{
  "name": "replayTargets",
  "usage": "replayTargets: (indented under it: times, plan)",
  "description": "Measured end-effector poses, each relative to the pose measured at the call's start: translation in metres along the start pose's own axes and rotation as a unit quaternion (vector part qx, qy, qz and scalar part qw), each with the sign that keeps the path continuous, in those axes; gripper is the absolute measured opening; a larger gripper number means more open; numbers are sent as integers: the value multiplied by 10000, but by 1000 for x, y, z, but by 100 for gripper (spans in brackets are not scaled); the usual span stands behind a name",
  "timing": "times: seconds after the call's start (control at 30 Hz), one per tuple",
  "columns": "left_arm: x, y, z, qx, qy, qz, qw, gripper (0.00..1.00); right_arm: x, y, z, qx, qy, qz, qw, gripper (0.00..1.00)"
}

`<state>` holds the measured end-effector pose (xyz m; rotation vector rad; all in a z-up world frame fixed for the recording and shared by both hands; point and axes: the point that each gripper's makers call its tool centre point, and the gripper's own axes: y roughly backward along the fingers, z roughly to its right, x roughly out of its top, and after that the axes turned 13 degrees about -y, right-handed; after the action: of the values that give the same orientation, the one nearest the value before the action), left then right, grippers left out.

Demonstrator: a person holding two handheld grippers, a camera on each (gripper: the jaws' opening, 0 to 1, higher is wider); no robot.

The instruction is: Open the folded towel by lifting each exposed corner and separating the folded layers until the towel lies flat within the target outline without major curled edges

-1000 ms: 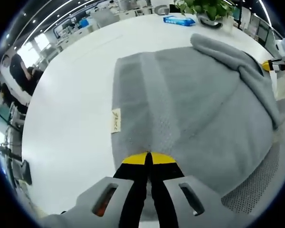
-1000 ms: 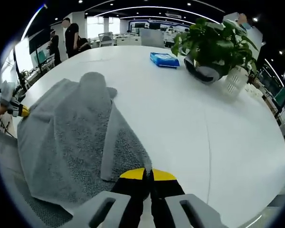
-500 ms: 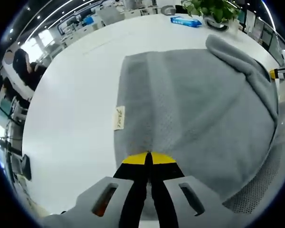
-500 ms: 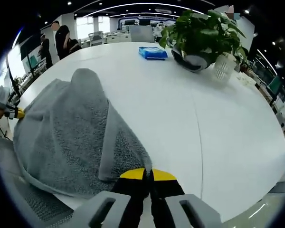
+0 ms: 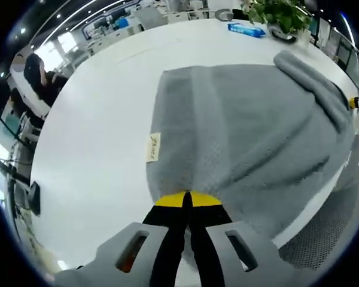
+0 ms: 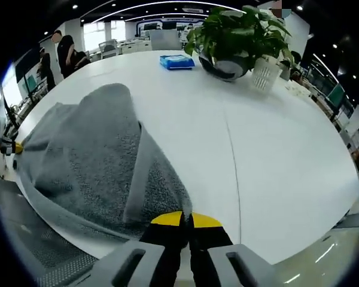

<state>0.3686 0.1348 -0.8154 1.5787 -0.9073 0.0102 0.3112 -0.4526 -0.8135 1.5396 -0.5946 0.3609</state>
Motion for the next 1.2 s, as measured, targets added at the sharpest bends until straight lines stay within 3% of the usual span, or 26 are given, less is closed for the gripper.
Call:
replayTargets:
  times: [0.17, 0.3, 0.83, 1.03, 1.13, 1.2]
  plan:
    - [-9, 3, -4, 51, 217, 4, 9998, 0, -5, 5, 1, -133, -72, 12, 9999, 0]
    - [-19, 8, -9, 87, 474, -6, 9988, 0, -14, 8, 4, -196, -410, 2, 9990, 0]
    - [-42, 22, -6, 211, 537, -195, 9981, 0, -39, 23, -2, -224, -726, -4, 9971, 0]
    - [-42, 22, -4, 193, 414, -280, 9986, 0, -37, 21, -3, -206, -786, 23, 9967, 0]
    - [-32, 15, -10, 209, 94, -197, 9995, 0, -23, 10, -5, -147, -633, 99, 9978, 0]
    - [-26, 10, -14, 208, 87, -207, 9995, 0, -15, 4, -7, -145, -508, 97, 9986, 0]
